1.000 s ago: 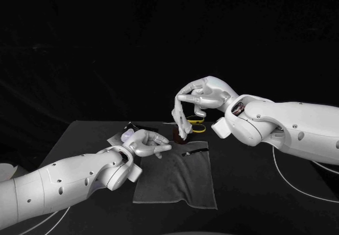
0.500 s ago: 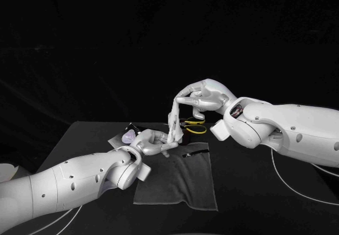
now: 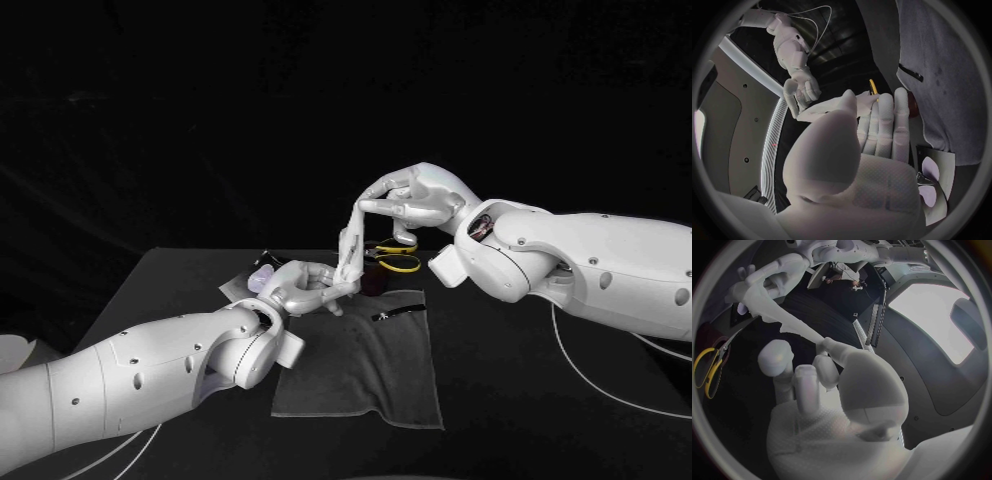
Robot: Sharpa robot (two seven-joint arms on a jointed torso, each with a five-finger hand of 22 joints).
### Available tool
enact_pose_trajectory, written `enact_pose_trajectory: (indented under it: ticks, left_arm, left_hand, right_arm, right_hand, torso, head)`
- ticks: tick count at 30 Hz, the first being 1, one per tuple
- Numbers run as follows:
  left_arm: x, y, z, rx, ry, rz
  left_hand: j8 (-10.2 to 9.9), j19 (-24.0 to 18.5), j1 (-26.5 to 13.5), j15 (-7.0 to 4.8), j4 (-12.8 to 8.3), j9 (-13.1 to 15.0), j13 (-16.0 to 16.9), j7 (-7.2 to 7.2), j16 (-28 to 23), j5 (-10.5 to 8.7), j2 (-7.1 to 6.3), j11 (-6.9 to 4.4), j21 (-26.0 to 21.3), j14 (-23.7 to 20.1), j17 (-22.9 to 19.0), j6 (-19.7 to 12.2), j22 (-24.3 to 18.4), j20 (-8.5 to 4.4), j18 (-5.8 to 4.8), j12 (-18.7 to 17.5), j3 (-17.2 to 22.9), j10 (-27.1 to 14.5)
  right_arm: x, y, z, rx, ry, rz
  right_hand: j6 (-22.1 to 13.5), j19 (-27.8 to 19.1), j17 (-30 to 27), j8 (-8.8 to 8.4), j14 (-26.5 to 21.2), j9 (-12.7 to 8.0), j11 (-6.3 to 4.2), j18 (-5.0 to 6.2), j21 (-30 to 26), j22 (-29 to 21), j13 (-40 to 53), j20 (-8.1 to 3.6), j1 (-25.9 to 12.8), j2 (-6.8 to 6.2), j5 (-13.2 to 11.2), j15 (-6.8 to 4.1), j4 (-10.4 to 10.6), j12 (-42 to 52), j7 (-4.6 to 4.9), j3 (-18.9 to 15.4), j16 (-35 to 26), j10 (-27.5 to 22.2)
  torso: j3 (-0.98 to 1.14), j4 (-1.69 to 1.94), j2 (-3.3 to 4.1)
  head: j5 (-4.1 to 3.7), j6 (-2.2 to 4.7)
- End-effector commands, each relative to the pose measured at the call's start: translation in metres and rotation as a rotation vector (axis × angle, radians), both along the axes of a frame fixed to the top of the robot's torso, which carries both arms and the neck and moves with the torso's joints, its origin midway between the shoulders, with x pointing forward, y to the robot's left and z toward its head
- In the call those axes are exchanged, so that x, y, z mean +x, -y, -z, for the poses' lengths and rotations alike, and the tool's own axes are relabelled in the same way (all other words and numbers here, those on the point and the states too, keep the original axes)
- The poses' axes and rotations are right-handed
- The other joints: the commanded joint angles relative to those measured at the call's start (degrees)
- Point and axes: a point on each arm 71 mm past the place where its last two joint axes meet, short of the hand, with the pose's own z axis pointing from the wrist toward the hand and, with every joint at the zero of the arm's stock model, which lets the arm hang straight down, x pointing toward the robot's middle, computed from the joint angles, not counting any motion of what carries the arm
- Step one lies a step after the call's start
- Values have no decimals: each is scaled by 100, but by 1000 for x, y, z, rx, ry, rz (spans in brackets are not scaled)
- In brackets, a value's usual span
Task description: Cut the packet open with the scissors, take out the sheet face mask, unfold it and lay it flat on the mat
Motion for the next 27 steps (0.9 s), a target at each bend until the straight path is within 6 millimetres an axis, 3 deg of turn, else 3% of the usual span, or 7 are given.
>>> enact_pose_trajectory:
  ticks: [1,13,16,20,27]
  left_arm:
    - [-1,2,-3,-42,23,10]
    - [4,-12,-1,-26,19,-23]
    - [5,-14,0,-15,9,-26]
    - [6,-16,3,2,-2,-24]
    - [7,-14,3,8,-8,-16]
  left_hand:
    - [16,21,60,-22,1,-18,-19,-19,29,-8,54,-13,-31,-27,-8,9,-9,-11,115,13,46,-30]
    - [10,-1,291,-17,93,-90,-87,-2,20,-8,305,4,-28,-62,-27,-7,2,-19,111,-34,178,-79]
    - [0,-14,454,-13,44,-126,-129,17,5,-8,244,19,-9,-86,-40,-20,24,-27,109,-79,216,-113]
    - [-56,-29,532,2,-13,-189,-166,59,3,-8,9,43,28,-82,-53,-126,62,-26,101,-106,138,-146]
    - [-52,-42,415,19,48,-219,-174,80,38,-9,-92,52,35,-47,-44,-146,73,-9,97,-84,18,-156]
  right_arm:
    - [1,1,0,0,-1,-3]
    - [6,10,1,-7,4,24]
    - [6,11,1,-7,5,26]
    - [6,11,1,-7,6,26]
    - [5,11,1,-6,6,22]
  right_hand:
    - [33,19,960,207,460,323,-74,94,-8,277,3,-3,11,37,40,-38,-188,25,0,206,17,123]
    - [32,21,966,207,462,324,-74,93,0,280,7,-3,13,38,41,-38,-190,28,-1,207,22,125]
    - [29,23,963,207,461,327,-75,92,4,282,5,-3,17,40,42,-38,-196,23,-1,209,19,124]
    - [29,23,963,207,461,327,-75,92,5,282,5,-3,17,40,42,-38,-196,23,-1,209,19,124]
    - [29,23,963,207,461,327,-75,92,5,282,5,-3,17,40,42,-38,-196,23,-1,209,19,124]
  torso:
    - [0,0,0]
    - [6,-1,0]
    - [5,5,-3]
    - [2,2,-2]
    - [1,0,2]
  head:
    - [-10,10]
    - [-19,12]
    - [-28,11]
    - [-15,9]
    - [-16,4]
